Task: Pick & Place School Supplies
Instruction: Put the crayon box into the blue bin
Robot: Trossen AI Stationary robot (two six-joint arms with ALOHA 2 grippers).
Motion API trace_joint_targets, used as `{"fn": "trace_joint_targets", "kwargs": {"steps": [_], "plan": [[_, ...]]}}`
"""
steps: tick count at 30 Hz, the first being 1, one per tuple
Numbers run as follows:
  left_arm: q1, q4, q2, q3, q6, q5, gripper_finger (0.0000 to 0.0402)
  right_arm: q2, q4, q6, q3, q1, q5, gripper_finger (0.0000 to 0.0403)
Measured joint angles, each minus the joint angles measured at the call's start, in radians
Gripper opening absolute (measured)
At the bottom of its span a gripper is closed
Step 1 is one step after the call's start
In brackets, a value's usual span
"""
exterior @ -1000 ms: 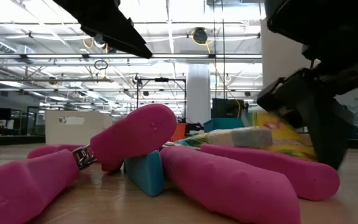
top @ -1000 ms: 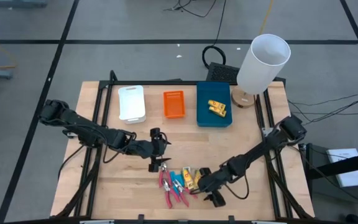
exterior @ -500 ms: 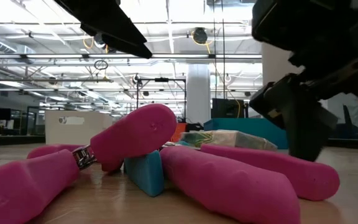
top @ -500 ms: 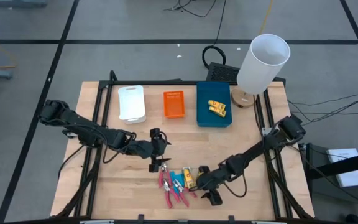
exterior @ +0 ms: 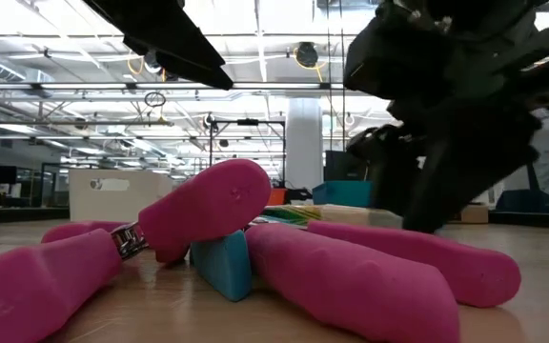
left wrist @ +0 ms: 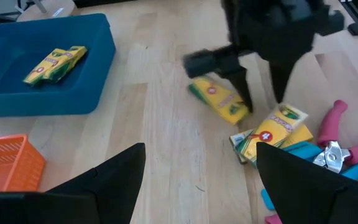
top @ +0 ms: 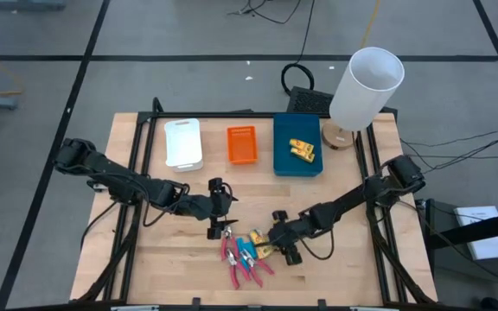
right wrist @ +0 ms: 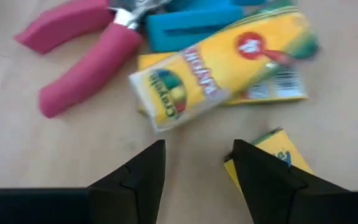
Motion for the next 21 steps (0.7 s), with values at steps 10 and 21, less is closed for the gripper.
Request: {"fn": "trace_joint_targets", "kwargs": {"steps": [10,21], "plan": [[0.0,-0.002,0.0,0.0,-0.004,0.004,0.031,-0.178,-0.13,-0.243,0.002,-0.016,0.191,0.0188],[0.0,-0.002,0.0,0.0,-0.024,0.005,0.031,-0.071,-0.211,-0.32,0.004,-0.109,0.057,0.031]]}}
